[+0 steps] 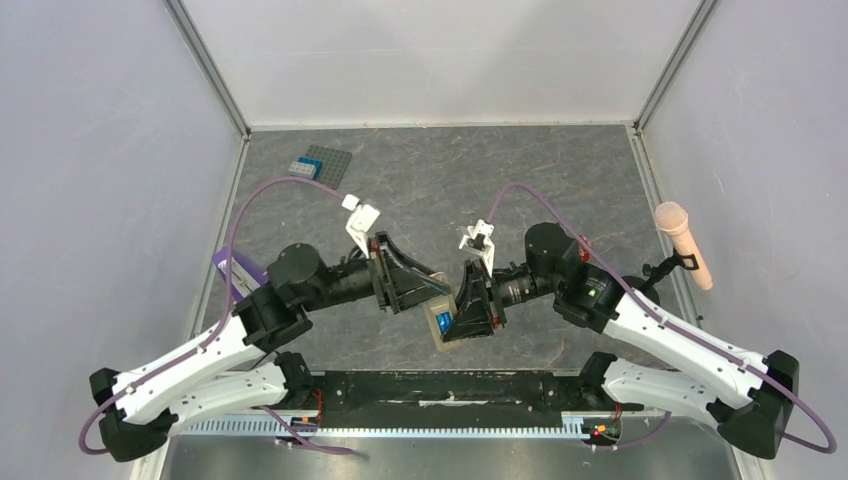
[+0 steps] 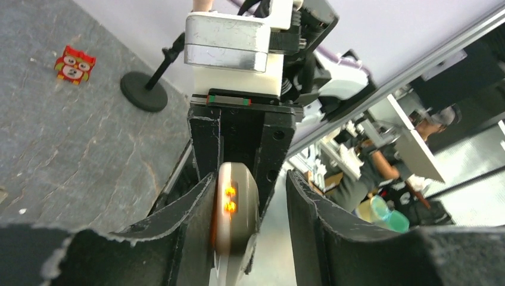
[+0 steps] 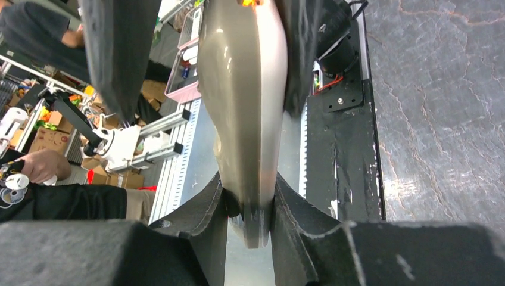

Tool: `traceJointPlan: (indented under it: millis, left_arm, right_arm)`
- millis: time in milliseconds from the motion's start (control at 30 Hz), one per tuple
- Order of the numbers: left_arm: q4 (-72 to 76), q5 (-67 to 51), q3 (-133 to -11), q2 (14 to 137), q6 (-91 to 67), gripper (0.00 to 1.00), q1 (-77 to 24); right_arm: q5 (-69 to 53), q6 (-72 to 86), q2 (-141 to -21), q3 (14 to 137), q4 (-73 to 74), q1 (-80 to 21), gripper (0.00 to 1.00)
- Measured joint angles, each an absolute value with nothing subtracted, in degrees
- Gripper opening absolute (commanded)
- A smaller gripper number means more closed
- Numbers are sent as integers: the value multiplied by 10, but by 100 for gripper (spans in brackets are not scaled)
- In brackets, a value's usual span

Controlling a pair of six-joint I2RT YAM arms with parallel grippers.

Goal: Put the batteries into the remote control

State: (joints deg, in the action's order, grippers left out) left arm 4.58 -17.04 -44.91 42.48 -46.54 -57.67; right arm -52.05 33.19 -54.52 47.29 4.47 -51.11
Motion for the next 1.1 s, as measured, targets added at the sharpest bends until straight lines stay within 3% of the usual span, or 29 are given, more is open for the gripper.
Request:
traceJointPlan:
  millis: [267,433,533,633,667,800,833,933,1100]
  left_arm:
    - [-70,-229,-500,472,-394,41,-576]
    - [-105,-246,-499,455,-369,42,-576]
    - [-110,-246,-498,444,-363,28,-576]
    - [-106,-249,-493,439,-363,3,-576]
    - [-103,-253,-493,439,-364,2,-576]
    - [-91,-258,-483,439,-364,2,-576]
    - [-92,-258,-480,439,-364,2,-576]
    - [-100,-229,-473,438,-364,2,-577]
    - [-150,-84,-456,411,-371,2,-577]
  right_arm:
    - [-532,278,-577,506,135,-512,19]
    - [-540,265,-578,507,149,-513,19]
    - [-543,261,-578,509,149,-513,19]
    - [-544,255,-578,511,150,-514,22]
    - [-544,250,-578,511,150,-514,26]
    - [-537,257,-579,512,156,-514,81]
    - [-531,257,-579,512,157,-512,89]
    - [-498,260,-576,513,160,-511,96]
    - [-399,258,-545,513,164,-511,97]
